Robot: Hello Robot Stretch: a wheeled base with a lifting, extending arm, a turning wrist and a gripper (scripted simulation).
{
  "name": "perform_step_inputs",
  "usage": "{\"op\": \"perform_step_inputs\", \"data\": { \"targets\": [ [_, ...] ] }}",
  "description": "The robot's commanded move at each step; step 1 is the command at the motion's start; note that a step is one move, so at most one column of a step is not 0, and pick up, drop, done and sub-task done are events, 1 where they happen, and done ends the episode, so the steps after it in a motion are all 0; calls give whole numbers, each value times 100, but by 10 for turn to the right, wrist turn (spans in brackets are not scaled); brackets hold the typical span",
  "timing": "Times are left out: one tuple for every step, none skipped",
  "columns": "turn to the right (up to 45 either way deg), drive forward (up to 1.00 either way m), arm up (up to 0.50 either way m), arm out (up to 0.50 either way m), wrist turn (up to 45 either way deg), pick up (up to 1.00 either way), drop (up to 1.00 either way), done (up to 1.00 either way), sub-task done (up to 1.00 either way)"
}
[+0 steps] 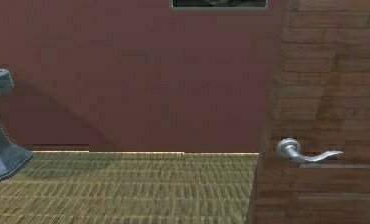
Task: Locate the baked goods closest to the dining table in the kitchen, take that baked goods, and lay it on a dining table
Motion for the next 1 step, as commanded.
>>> {"op": "perform_step_inputs", "data": {
  "targets": [
    [0, 50, 0, 0, 0, 0, 0, 0, 0]
  ]
}}
